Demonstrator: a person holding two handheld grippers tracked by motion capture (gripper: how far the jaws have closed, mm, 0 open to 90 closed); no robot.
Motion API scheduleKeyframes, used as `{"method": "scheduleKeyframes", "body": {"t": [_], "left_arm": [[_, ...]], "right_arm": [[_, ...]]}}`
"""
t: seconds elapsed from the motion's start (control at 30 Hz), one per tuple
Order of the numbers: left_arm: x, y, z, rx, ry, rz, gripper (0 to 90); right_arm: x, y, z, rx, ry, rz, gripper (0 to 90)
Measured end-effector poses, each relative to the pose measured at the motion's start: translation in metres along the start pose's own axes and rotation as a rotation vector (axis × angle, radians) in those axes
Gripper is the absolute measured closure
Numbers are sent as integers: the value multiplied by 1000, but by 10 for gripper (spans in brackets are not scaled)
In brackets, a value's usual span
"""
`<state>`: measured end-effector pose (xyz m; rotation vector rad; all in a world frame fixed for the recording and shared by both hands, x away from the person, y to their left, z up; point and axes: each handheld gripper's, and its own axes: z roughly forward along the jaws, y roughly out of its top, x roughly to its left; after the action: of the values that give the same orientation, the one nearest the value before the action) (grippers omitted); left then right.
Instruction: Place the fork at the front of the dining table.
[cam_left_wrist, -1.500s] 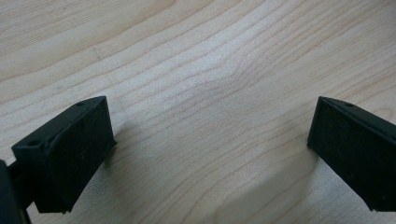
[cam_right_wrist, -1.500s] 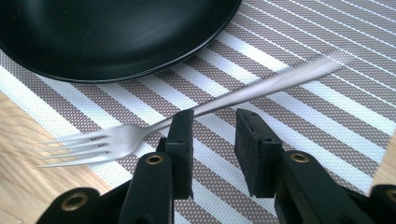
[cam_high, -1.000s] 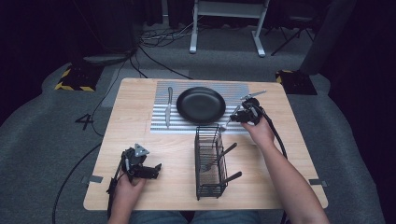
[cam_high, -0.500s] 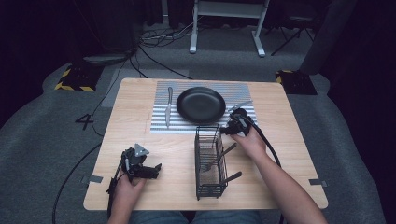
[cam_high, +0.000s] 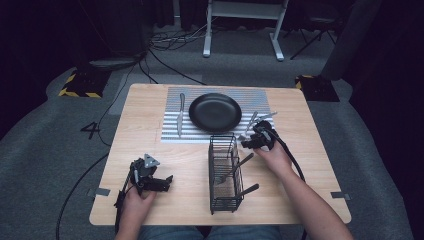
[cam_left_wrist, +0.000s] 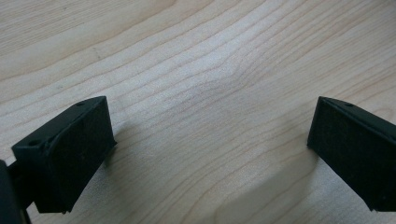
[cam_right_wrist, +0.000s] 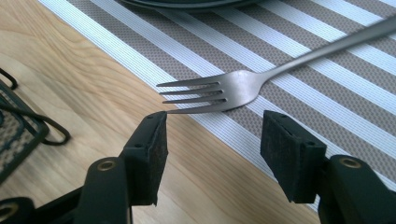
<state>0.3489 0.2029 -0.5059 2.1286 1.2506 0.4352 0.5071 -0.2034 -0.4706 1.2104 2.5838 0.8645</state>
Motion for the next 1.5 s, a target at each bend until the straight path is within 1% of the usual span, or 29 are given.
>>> {"method": "scheduleKeyframes", "body": {"t": [0.37, 0.6, 0.67, 0.83, 0.9, 0.97, 1.0, 1.2, 1.33, 1.43, 1.5], "left_arm": [[0, 0, 0, 0, 1, 0, 5], [-1, 0, 0, 1, 3, -5, 5], [-1, 0, 0, 0, 3, -4, 5], [0, 0, 0, 0, 3, -4, 5], [-1, 0, 0, 1, 3, -5, 5], [-1, 0, 0, 1, 3, -5, 5], [0, 0, 0, 0, 3, -4, 5], [-1, 0, 0, 1, 3, -5, 5], [-1, 0, 0, 0, 4, -4, 5], [-1, 0, 0, 0, 4, -4, 5], [-1, 0, 0, 0, 5, -3, 5]], "right_arm": [[-28, -12, -12, -18, -44, 75, 429], [-45, -16, -18, -27, -84, 104, 433], [-51, -17, -19, -29, -102, 108, 437], [-67, -11, -21, -33, -122, 153, 440], [-71, -8, -20, -38, -140, 157, 440], [-76, -6, -19, -39, -142, 177, 441], [-78, -5, -19, -39, -143, 186, 441], [-79, 0, -13, -56, -141, 193, 444], [-83, 0, -12, -71, -131, 226, 441], [-82, -1, -14, -71, -130, 227, 439], [-81, -2, -21, -92, -118, 227, 437]]}}
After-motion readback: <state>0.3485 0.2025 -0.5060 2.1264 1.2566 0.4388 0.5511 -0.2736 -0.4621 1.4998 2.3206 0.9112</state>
